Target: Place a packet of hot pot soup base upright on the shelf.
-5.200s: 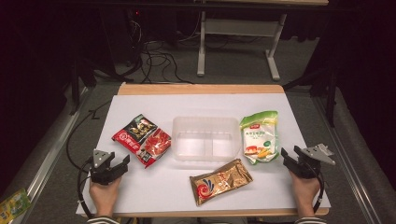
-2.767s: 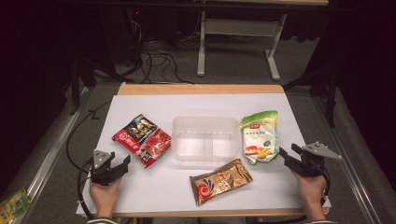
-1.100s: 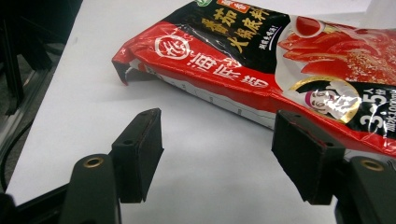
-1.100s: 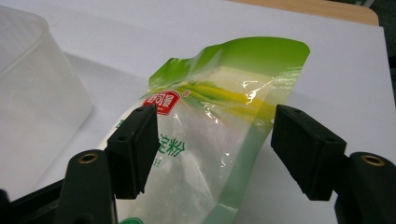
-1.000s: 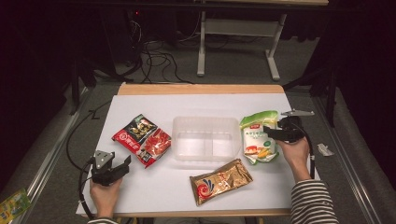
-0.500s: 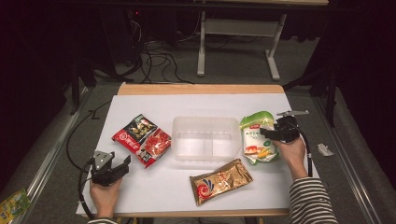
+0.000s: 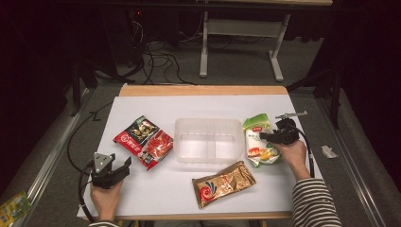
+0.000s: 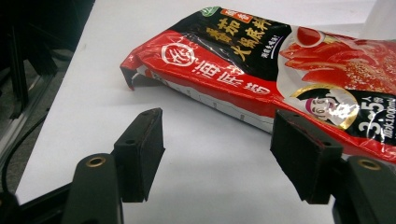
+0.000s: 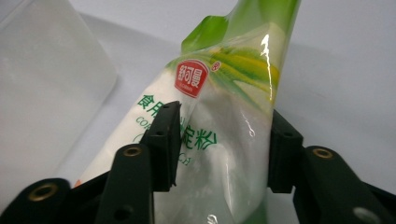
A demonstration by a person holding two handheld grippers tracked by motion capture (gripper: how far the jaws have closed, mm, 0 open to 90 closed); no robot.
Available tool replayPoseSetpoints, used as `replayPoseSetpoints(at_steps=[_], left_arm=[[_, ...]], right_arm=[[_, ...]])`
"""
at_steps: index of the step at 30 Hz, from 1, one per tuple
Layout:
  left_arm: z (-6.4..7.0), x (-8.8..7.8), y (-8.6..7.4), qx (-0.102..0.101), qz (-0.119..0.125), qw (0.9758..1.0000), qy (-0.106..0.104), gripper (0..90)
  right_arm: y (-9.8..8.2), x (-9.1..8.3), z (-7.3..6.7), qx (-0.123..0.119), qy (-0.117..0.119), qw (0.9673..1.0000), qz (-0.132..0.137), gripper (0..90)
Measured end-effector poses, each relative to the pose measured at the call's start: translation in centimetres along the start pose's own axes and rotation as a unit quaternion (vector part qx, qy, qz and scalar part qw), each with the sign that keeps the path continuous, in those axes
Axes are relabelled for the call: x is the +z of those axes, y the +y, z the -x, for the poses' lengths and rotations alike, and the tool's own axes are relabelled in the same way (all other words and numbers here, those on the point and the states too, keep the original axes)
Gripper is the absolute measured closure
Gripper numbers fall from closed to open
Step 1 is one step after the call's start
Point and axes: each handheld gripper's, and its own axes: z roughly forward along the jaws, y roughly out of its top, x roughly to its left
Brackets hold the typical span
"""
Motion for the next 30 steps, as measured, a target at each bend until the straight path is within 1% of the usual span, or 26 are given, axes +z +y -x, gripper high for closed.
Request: replayPoseSetpoints(at_steps=[1, 2, 3, 4, 5, 6, 8, 10, 16, 21, 23, 24, 25, 26, 27, 29, 30], left_arm=[[0.0, 0.0, 0.0, 0.000, 0.000, 1.0000, 0.000, 35.1], [0.0, 0.0, 0.0, 0.000, 0.000, 1.0000, 0.000, 35.1], [0.0, 0.0, 0.0, 0.000, 0.000, 1.0000, 0.000, 35.1], [0.0, 0.0, 0.0, 0.000, 0.002, 1.0000, 0.001, 35.1], [0.0, 0.0, 0.0, 0.000, 0.002, 1.0000, 0.001, 35.1], [0.0, 0.0, 0.0, 0.000, 0.001, 1.0000, 0.001, 35.1], [0.0, 0.0, 0.0, -0.001, 0.001, 1.0000, 0.000, 35.1], [0.0, 0.0, 0.0, -0.001, 0.002, 1.0000, 0.001, 35.0], [-0.1, -0.1, 0.0, -0.002, 0.002, 1.0000, -0.002, 34.9], [-0.1, -0.1, 0.0, -0.005, 0.001, 1.0000, -0.002, 34.5], [0.0, 0.0, 0.0, -0.002, 0.000, 1.0000, -0.001, 34.5], [0.0, 0.0, 0.0, -0.001, 0.000, 1.0000, -0.002, 34.5], [0.0, 0.0, 0.0, -0.001, 0.000, 1.0000, -0.002, 34.5], [0.0, 0.0, 0.0, -0.001, 0.002, 1.0000, -0.001, 34.5], [-0.1, 0.0, 0.0, -0.001, 0.002, 1.0000, 0.000, 34.5], [-0.1, 0.0, 0.0, -0.004, 0.003, 1.0000, 0.002, 34.2], [-0.1, 0.0, 0.0, -0.005, 0.000, 1.0000, -0.002, 34.2]], right_arm=[[0.0, 0.0, 0.0, 0.000, 0.000, 1.0000, 0.000, 59.3], [0.0, 0.0, 0.0, -0.006, 0.009, 0.9999, -0.003, 65.0], [0.0, 0.0, 0.0, -0.006, 0.009, 0.9999, -0.003, 65.0], [0.1, 0.0, -0.1, -0.011, 0.018, 0.9998, -0.007, 70.1], [0.1, 0.0, -0.1, -0.011, 0.018, 0.9998, -0.007, 70.1], [0.1, 0.0, -0.1, -0.011, 0.024, 0.9996, -0.009, 73.3], [0.1, -0.1, -0.1, -0.006, 0.028, 0.9995, -0.008, 74.6], [0.1, -0.2, -0.1, -0.003, 0.036, 0.9993, -0.008, 77.9], [0.2, -0.5, -0.5, -0.015, 0.030, 0.9994, -0.005, 82.6], [0.2, -0.8, -0.9, -0.022, 0.026, 0.9994, 0.000, 84.6], [0.1, -1.1, -1.1, -0.030, 0.023, 0.9993, 0.006, 85.2], [0.1, -1.4, -1.5, -0.036, 0.022, 0.9990, 0.014, 85.6], [0.1, -1.5, -1.7, -0.038, 0.022, 0.9989, 0.015, 85.7], [0.1, -1.5, -1.7, -0.038, 0.022, 0.9989, 0.015, 85.7], [0.1, -1.8, -2.0, -0.045, 0.021, 0.9985, 0.021, 85.8], [0.2, -1.9, -2.1, -0.049, 0.021, 0.9983, 0.026, 85.8], [0.2, -2.1, -2.2, -0.050, 0.020, 0.9981, 0.030, 85.9]])
